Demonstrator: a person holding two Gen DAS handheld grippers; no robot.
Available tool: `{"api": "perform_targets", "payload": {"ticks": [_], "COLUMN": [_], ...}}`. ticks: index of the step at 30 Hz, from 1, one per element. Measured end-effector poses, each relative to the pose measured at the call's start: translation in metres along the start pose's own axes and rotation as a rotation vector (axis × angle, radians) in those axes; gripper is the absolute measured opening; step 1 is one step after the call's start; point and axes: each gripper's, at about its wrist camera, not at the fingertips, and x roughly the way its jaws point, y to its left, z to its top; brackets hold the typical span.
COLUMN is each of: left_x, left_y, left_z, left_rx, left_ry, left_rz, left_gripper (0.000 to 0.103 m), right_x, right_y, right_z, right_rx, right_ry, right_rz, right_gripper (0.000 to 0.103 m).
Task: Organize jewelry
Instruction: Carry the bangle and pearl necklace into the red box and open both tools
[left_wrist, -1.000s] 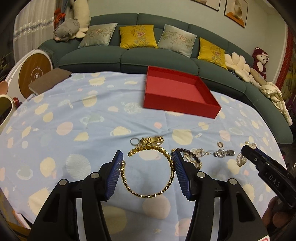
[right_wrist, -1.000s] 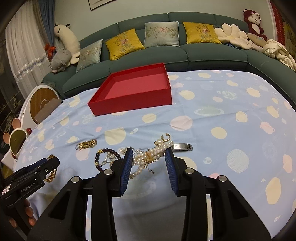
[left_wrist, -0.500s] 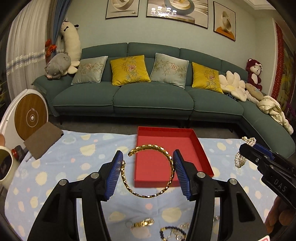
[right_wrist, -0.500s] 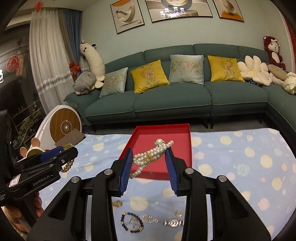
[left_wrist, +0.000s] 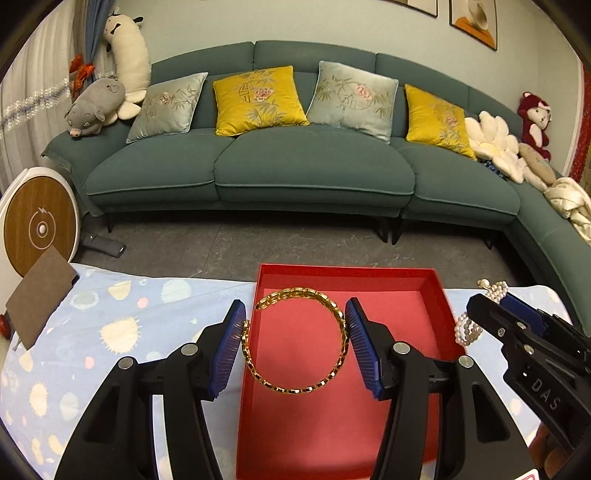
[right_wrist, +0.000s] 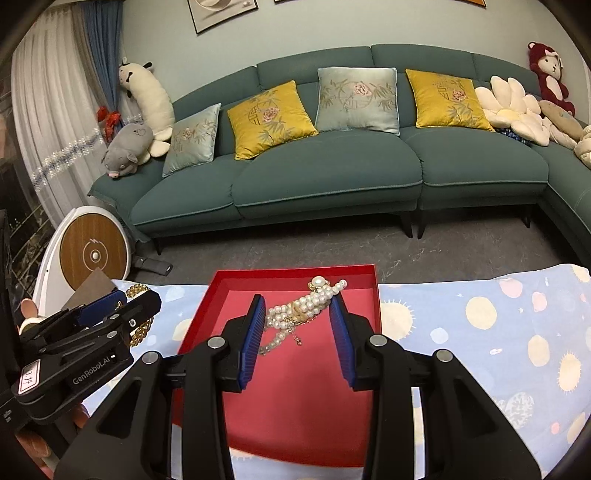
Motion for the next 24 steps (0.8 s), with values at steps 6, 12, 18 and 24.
{"api": "perform_targets", "payload": {"ticks": [6,12,18,24], "left_x": [0.050,0.082,0.090,0.061], "left_y": [-0.005,-0.009,-0.012,-0.003], "left_z": [0.000,-0.003,-0.002,0.001], "left_rx": [0.012,0.002,0.004,0.006], "left_ry": [0.032,0.068,0.061,0.024], "left_rz": [0.023,0.029,0.056,0.042], "left_gripper": [0.054,0.055,0.069,0.075], "right_x": [0.049,0.078,0.090,0.064], "right_y": [-0.009,-0.015,-0.017,-0.026], "right_z": [-0.001,-0.002,-0.001,0.001], "right_rx": [-0.019,-0.033,-0.049,0.009], "right_ry": [0.041,0.049,0.044,-0.033], "right_rz": [-0.042,-0.060,-0.062,-0.042], "right_gripper": [0.035,0.036,0.038,0.061]}}
